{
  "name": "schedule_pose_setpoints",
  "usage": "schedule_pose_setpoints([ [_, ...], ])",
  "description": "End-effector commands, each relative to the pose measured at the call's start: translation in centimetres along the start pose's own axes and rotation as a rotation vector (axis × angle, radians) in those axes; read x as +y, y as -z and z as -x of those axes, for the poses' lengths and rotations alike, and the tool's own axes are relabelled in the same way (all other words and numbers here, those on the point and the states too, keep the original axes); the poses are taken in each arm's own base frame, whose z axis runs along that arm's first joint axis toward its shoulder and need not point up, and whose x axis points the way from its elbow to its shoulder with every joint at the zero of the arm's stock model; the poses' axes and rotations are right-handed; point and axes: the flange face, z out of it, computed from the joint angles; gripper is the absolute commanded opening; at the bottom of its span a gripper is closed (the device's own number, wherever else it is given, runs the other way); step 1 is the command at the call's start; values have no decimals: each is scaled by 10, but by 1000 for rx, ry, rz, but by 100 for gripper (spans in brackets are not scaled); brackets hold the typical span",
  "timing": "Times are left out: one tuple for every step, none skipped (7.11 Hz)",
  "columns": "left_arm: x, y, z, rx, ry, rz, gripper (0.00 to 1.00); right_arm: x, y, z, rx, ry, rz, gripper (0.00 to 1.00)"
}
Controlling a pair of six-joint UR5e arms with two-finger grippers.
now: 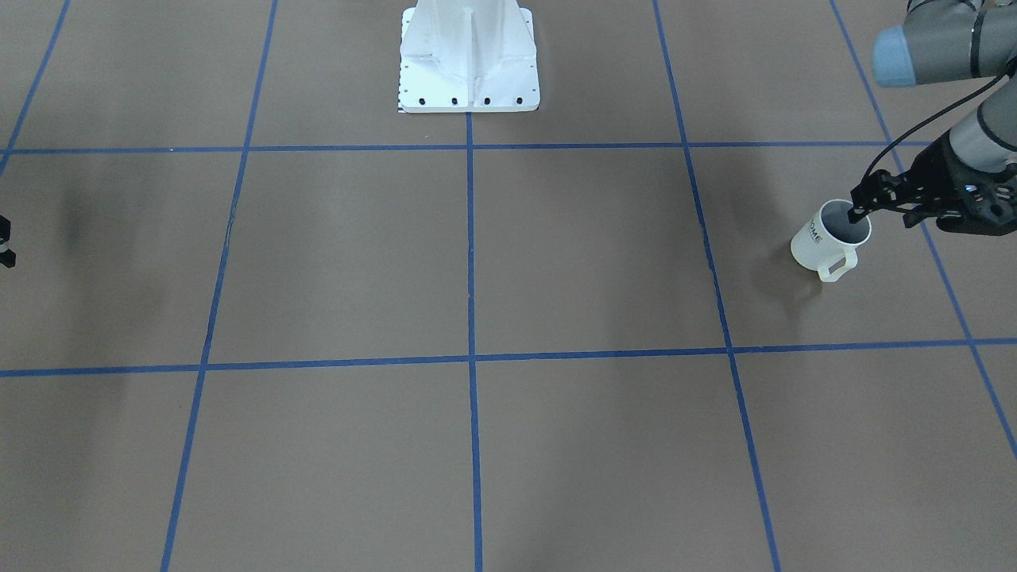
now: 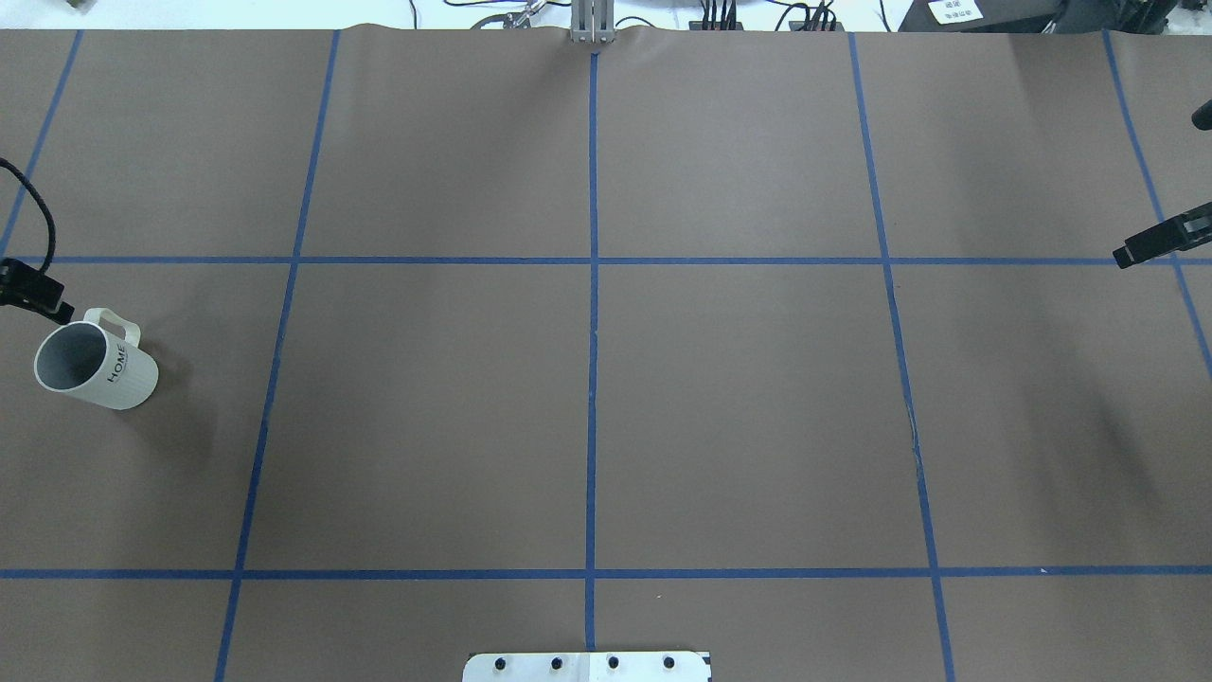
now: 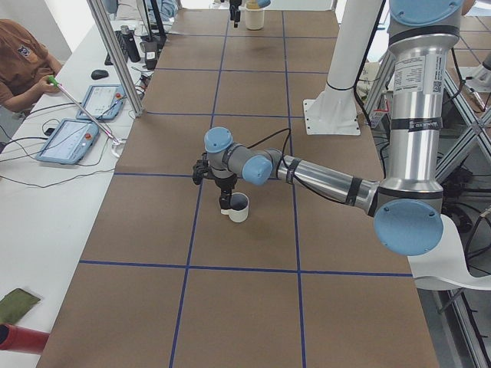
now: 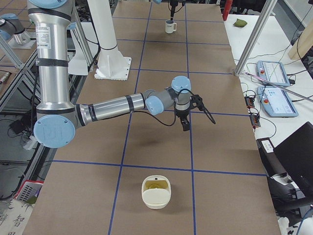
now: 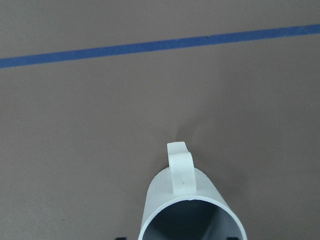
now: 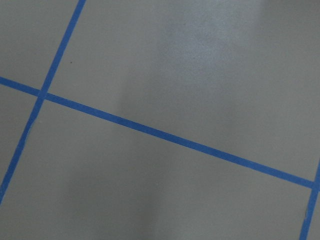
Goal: Left arm hands cup to right arm to dump lemon
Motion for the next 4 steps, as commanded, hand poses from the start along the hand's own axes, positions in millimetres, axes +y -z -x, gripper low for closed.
schedule_pose_setpoints([
  [-7, 41, 51, -7, -92, -62, 100, 4, 17, -7, 20, -66, 38, 99],
  [-8, 59, 78, -25, -42, -76, 100, 11, 31, -7, 30, -87, 55, 99],
  [-6, 64, 82, -28, -18, -72, 100, 20, 36, -21, 42, -56, 78, 99],
  [-3, 63, 89, -30, 4, -71, 100, 32, 45, -41, 51, -45, 101, 99],
])
